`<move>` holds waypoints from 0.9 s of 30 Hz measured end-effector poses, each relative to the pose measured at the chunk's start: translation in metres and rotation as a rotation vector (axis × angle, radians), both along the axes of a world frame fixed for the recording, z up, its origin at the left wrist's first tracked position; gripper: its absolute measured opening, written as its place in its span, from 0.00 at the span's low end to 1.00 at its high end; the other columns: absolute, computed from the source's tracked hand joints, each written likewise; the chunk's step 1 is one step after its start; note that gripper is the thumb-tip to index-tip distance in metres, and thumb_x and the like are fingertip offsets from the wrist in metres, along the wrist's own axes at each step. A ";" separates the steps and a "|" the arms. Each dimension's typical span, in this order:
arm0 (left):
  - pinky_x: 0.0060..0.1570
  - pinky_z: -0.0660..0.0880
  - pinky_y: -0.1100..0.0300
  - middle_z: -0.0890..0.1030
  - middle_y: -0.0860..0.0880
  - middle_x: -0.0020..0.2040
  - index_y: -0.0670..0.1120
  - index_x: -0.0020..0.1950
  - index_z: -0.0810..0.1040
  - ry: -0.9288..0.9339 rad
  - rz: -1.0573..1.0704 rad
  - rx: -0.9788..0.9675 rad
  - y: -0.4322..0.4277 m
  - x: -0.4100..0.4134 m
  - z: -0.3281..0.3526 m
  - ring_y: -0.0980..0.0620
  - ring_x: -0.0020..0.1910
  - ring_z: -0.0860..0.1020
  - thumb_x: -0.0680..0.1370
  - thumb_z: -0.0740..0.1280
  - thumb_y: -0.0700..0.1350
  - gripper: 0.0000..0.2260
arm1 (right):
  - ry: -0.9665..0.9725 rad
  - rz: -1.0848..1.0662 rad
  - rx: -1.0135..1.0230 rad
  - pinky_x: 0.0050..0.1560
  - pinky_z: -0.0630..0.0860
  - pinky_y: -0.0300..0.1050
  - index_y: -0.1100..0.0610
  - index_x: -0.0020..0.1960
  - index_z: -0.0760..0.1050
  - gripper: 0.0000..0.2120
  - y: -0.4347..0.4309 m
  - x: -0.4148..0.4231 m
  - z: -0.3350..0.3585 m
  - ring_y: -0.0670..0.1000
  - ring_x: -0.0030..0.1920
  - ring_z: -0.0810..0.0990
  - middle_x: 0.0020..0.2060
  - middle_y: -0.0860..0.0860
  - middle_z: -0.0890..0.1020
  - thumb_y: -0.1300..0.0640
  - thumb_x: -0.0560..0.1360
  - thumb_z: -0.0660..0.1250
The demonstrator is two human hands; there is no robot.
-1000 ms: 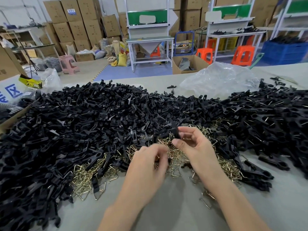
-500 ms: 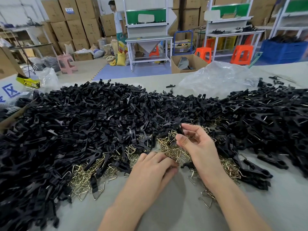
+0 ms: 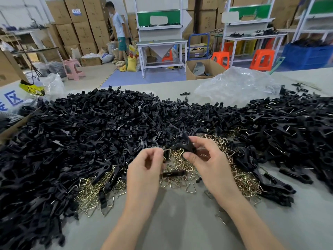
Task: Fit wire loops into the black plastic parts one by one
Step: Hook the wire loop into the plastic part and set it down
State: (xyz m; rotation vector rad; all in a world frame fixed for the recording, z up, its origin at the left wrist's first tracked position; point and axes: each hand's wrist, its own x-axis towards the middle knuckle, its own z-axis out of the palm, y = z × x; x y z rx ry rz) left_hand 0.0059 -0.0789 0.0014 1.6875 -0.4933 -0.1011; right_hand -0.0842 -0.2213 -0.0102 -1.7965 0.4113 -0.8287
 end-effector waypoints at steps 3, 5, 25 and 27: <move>0.35 0.78 0.65 0.85 0.49 0.36 0.46 0.44 0.84 0.249 0.021 -0.175 0.000 0.004 0.004 0.57 0.34 0.80 0.81 0.68 0.47 0.09 | 0.066 0.052 -0.129 0.56 0.70 0.27 0.38 0.62 0.78 0.19 0.005 0.001 -0.003 0.38 0.56 0.77 0.53 0.36 0.75 0.55 0.75 0.75; 0.36 0.78 0.67 0.86 0.48 0.39 0.44 0.45 0.84 0.294 0.002 -0.219 -0.002 0.003 0.005 0.57 0.35 0.81 0.81 0.68 0.46 0.08 | 0.104 0.074 -0.187 0.56 0.69 0.26 0.39 0.64 0.77 0.20 0.009 0.002 -0.005 0.38 0.57 0.76 0.53 0.35 0.74 0.55 0.76 0.74; 0.32 0.72 0.63 0.81 0.43 0.36 0.49 0.41 0.80 0.165 0.070 -0.169 -0.008 -0.007 -0.007 0.54 0.31 0.75 0.79 0.68 0.47 0.07 | 0.055 0.016 -0.325 0.52 0.71 0.27 0.45 0.65 0.79 0.18 0.019 0.002 -0.004 0.37 0.54 0.76 0.51 0.38 0.73 0.56 0.76 0.74; 0.30 0.71 0.65 0.81 0.44 0.35 0.47 0.41 0.80 0.167 0.071 -0.164 -0.009 -0.007 -0.008 0.54 0.30 0.74 0.79 0.67 0.48 0.08 | 0.051 0.004 -0.331 0.52 0.72 0.28 0.45 0.65 0.79 0.18 0.019 0.002 -0.005 0.39 0.54 0.77 0.51 0.38 0.73 0.56 0.76 0.74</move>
